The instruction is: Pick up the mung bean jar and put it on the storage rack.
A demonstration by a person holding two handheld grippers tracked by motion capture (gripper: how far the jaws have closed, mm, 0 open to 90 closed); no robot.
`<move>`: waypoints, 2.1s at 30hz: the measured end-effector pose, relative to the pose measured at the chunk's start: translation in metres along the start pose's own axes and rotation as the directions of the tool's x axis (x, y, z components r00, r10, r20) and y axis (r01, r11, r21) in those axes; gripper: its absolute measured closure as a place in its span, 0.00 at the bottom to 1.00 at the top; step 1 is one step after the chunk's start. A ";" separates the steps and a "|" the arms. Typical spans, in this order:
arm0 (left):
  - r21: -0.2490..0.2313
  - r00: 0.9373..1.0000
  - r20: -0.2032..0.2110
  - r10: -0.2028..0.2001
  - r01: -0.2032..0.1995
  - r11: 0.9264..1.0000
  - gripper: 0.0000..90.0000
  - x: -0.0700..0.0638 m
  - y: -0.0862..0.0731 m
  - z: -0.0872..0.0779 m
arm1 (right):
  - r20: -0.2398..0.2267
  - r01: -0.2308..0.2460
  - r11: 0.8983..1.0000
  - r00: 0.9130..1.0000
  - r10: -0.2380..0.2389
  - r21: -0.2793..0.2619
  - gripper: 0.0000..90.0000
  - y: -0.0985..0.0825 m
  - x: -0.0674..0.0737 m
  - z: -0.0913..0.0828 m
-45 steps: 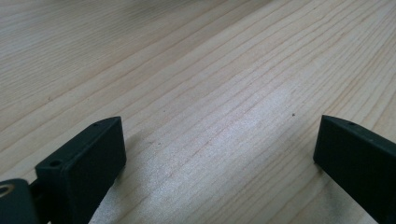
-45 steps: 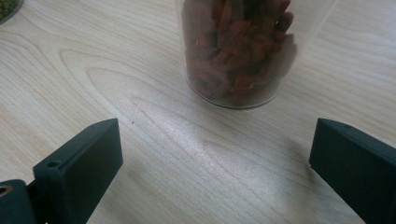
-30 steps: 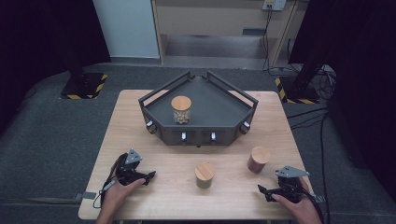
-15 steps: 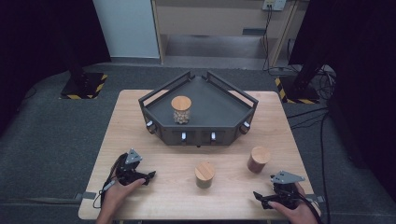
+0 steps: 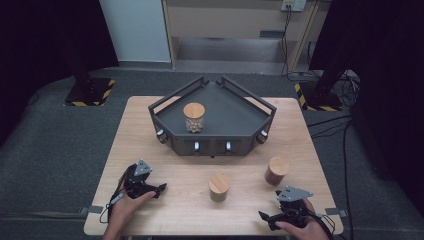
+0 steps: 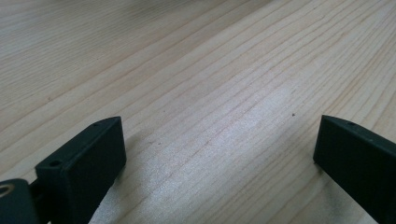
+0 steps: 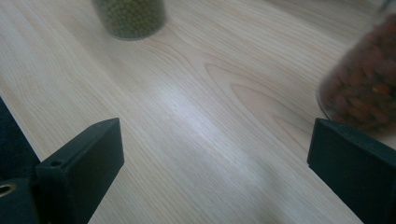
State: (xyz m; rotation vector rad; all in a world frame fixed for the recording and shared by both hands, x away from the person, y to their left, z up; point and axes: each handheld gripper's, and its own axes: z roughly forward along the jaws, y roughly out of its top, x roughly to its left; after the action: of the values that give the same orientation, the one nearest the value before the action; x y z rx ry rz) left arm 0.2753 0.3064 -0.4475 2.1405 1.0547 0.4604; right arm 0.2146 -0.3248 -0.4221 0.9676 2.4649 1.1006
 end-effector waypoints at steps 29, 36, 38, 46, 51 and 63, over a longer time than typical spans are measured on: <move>0.000 1.000 0.000 0.000 0.000 1.000 0.01 0.000 0.000 0.000 | -0.058 0.063 0.997 0.996 -0.065 -0.040 0.05 0.039 0.018 0.044; 0.000 1.000 0.000 0.000 0.000 1.000 0.01 0.000 0.000 0.000 | -0.066 0.072 0.996 0.995 -0.075 -0.044 0.05 0.043 0.023 0.053; 0.000 1.000 0.000 0.000 0.000 1.000 0.01 0.000 0.000 0.000 | -0.066 0.072 0.996 0.995 -0.075 -0.045 0.05 0.044 0.025 0.055; 0.000 1.000 0.000 0.000 0.000 1.000 0.01 0.000 0.000 0.000 | -0.068 0.070 0.996 0.995 -0.074 -0.055 0.05 0.047 0.028 0.064; 0.000 1.000 0.000 0.000 0.000 1.000 0.01 0.000 0.000 0.000 | -0.065 0.074 0.995 0.995 -0.078 -0.062 0.05 0.050 0.030 0.068; 0.001 1.000 0.000 0.001 -0.001 1.000 0.01 0.000 0.000 0.000 | -0.075 0.075 0.993 0.994 -0.082 -0.086 0.05 0.048 0.032 0.079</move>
State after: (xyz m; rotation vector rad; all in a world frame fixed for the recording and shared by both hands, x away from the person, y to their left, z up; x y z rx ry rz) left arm 0.2755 0.3066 -0.4474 2.1415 1.0542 0.4598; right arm 0.2515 -0.2357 -0.4386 0.8106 2.4739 1.2263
